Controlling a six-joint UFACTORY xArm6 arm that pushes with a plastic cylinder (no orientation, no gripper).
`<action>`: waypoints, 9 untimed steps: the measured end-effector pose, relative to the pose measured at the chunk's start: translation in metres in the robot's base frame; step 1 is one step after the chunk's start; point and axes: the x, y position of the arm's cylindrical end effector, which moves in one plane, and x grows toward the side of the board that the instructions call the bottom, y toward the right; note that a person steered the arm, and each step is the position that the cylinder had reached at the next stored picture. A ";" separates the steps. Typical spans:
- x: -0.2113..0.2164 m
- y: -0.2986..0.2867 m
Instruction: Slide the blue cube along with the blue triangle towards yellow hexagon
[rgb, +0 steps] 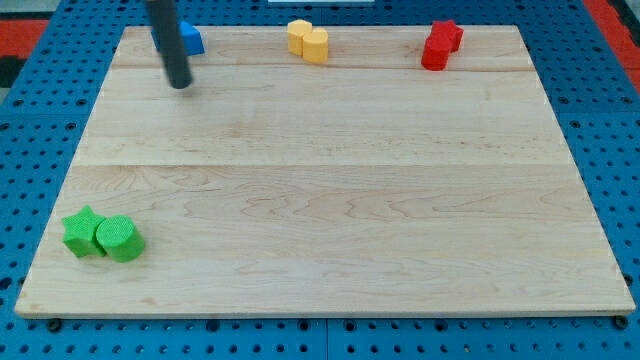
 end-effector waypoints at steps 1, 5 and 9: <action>-0.028 -0.043; -0.036 -0.096; -0.092 -0.028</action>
